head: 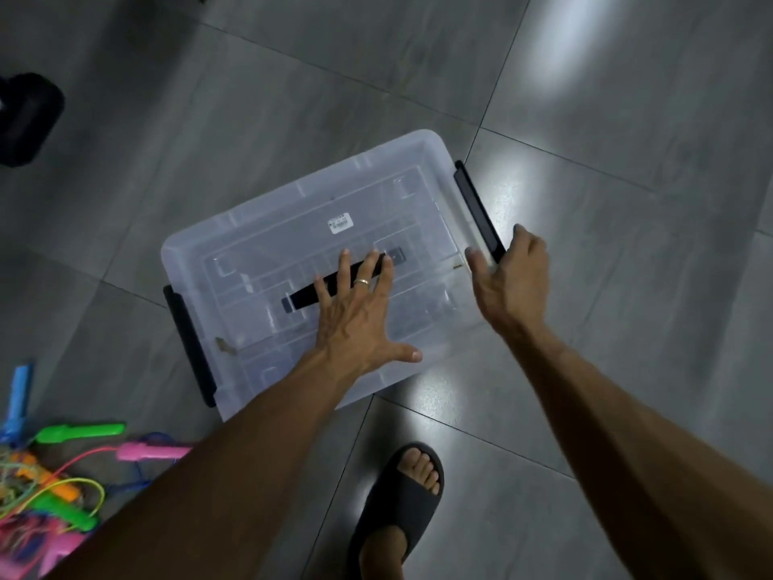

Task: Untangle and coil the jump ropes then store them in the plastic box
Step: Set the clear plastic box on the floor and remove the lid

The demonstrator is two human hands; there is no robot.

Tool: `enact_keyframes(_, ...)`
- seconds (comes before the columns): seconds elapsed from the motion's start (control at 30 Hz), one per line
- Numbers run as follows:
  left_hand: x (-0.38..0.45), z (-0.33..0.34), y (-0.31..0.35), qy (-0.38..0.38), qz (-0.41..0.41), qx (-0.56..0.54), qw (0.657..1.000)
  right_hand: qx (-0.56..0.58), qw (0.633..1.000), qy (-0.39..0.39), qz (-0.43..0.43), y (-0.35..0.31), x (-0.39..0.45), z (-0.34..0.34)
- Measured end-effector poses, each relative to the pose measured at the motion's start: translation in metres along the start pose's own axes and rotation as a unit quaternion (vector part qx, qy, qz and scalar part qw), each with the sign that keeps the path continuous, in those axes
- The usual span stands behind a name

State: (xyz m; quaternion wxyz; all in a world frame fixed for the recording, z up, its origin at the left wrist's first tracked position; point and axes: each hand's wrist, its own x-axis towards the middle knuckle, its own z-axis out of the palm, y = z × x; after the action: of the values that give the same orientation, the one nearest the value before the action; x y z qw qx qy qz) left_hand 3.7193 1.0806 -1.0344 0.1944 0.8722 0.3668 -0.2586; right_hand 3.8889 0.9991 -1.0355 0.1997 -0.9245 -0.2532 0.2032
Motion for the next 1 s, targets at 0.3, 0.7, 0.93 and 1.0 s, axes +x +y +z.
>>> enact_keyframes(0.3,-0.004,0.010,0.001,0.004,0.086,0.021,0.996,0.109,0.990,-0.014,0.085,0.059,0.000,0.006)
enact_keyframes(0.7,-0.053,0.021,-0.044,0.221,-0.035,-0.186,0.957,-0.060,0.973,-0.001,-0.221,-0.049,-0.077,0.052)
enact_keyframes(0.93,-0.073,0.031,-0.153,0.197,-0.283,-0.411,0.844,-0.182,0.958,-0.066,-0.213,-0.111,-0.112,0.120)
enact_keyframes(1.0,-0.071,0.031,-0.167,0.198,-0.283,-0.482,0.805,-0.181,0.955,-0.060,-0.228,-0.118,-0.109,0.124)
